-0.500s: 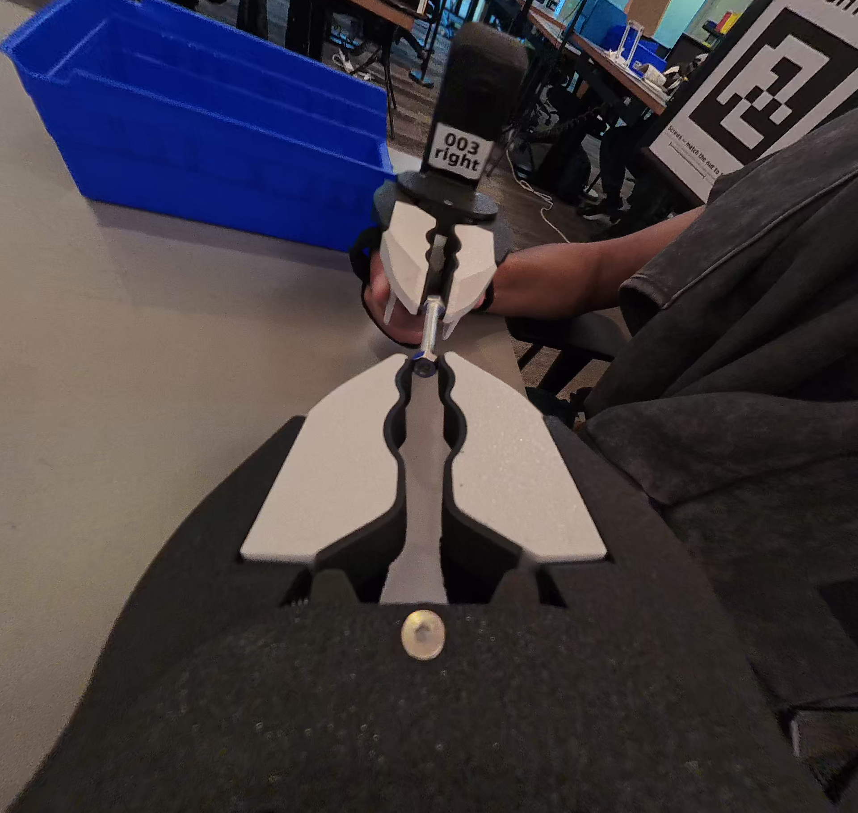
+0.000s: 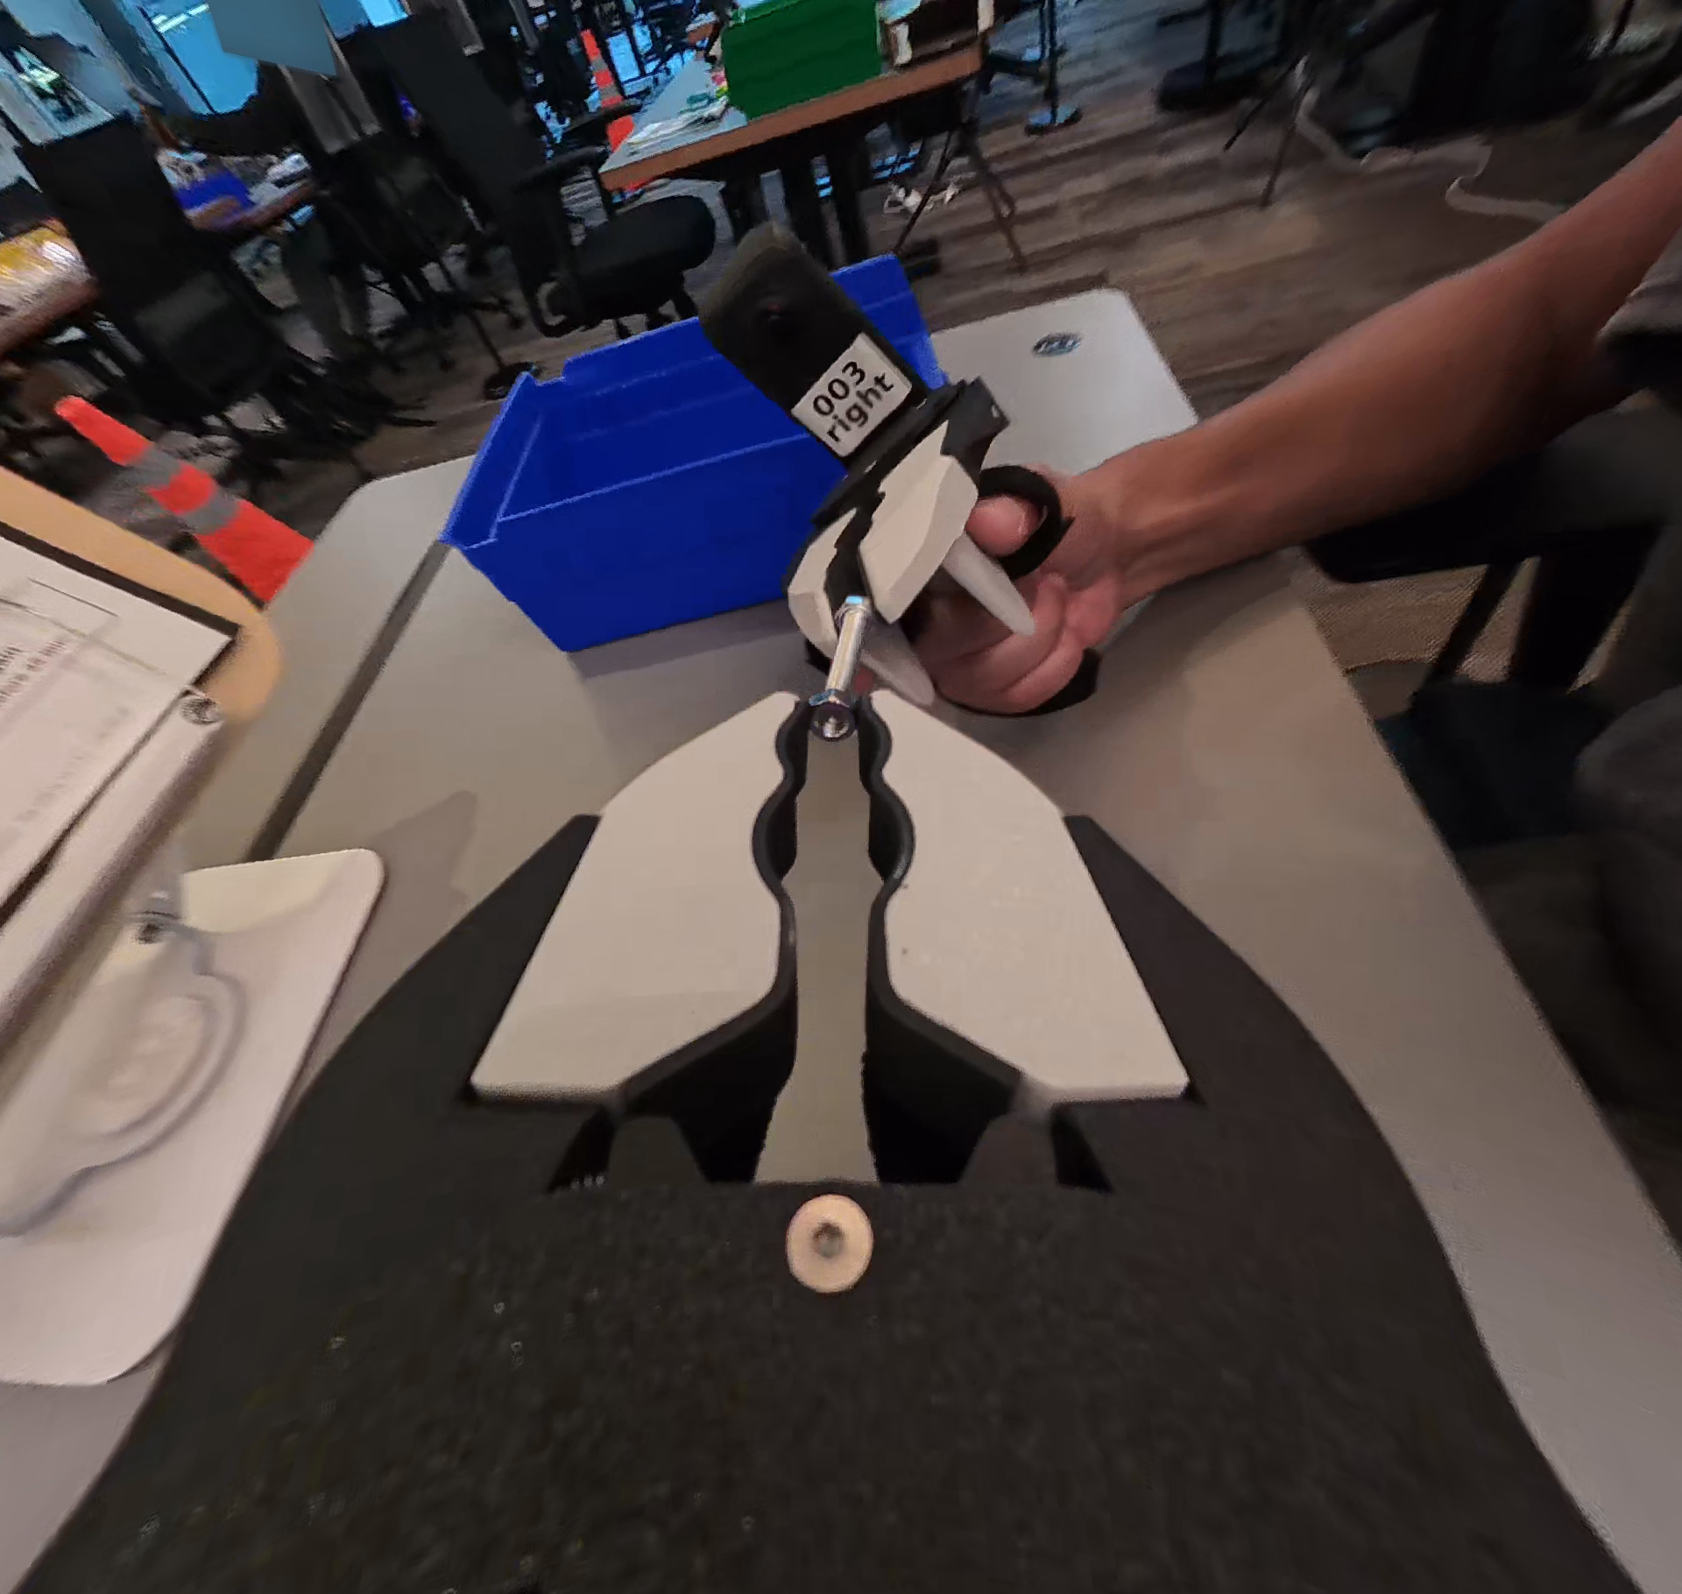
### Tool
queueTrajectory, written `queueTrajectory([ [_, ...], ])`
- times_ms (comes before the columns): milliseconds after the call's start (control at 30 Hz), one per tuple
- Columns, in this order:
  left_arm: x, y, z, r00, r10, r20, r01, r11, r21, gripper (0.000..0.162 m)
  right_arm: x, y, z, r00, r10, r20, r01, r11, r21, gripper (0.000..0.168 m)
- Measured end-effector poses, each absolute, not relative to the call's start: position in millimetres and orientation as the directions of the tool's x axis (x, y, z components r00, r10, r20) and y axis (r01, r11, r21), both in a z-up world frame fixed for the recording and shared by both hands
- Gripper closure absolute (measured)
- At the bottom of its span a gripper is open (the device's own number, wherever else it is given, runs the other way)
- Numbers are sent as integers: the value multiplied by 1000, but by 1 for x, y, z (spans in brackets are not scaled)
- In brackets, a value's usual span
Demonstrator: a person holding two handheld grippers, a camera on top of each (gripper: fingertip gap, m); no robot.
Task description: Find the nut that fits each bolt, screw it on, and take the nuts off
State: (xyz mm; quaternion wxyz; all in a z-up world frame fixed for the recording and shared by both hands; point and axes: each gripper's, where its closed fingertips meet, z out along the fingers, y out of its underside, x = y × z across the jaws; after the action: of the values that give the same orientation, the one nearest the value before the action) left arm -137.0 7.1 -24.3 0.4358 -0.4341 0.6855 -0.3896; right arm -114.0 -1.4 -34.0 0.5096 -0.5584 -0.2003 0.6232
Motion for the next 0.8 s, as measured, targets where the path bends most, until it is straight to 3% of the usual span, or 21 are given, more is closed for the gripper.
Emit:
queueTrajectory([
  [233,-136,4,-21,-223,-902,-369,-275,422,-864,152,-113,-4,-31,90,853,-514,-427,-434,-794,158],
  [800,-133,8,-17,-137,-944,-299,-209,323,-923,152,-114,-5,-29,43,840,-541,-442,-470,-764,157],
])
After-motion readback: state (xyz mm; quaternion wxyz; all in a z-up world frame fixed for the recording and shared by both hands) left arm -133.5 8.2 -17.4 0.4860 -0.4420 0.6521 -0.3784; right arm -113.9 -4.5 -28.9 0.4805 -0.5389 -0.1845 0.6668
